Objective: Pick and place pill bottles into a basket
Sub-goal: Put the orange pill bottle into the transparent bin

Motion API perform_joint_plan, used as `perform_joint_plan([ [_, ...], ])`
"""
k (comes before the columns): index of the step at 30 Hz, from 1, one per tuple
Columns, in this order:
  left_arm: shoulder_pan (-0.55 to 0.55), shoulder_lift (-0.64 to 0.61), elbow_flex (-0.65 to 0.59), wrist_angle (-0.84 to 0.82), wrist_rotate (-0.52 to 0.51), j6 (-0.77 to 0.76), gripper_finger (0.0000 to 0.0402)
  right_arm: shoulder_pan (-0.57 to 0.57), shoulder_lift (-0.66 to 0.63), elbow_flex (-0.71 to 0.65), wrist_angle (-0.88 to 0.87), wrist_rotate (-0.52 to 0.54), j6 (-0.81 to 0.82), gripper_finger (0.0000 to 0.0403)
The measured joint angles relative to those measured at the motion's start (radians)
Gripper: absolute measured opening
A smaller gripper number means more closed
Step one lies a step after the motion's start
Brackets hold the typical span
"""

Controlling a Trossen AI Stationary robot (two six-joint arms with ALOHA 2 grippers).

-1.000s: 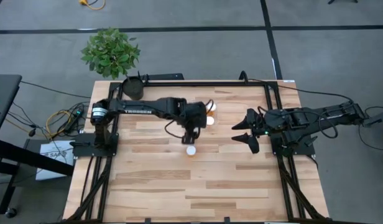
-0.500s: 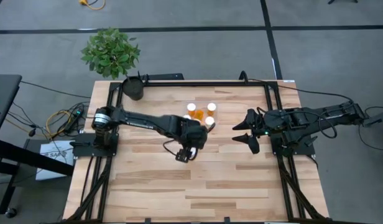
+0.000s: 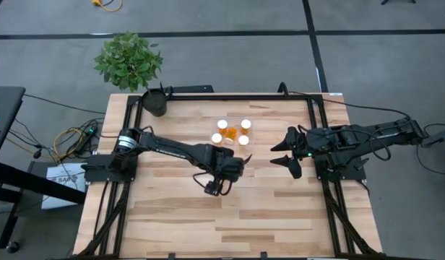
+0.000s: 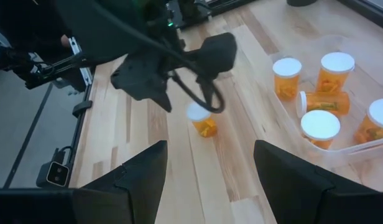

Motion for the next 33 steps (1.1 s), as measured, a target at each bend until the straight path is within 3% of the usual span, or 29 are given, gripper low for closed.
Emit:
perform_joint_plan([
  [7, -0.009, 0.0, 0.0, 0.0, -0.065, -0.01, 0.0343, 0.0, 0.0, 0.0, -0.008, 0.0, 0.0, 0.0234],
  [29, -0.011, 0.015, -0.001, -0.003, -0.068, -0.085, 0.0343, 0.037, 0.0, 0.0, -0.012, 0.003, 0.0, 0.0234],
  [33, -0.004, 0.013, -0.041, 0.019, -0.028, -0.113, 0.0343, 0.037, 0.0, 0.0, -0.016, 0.004, 0.0, 0.0234],
])
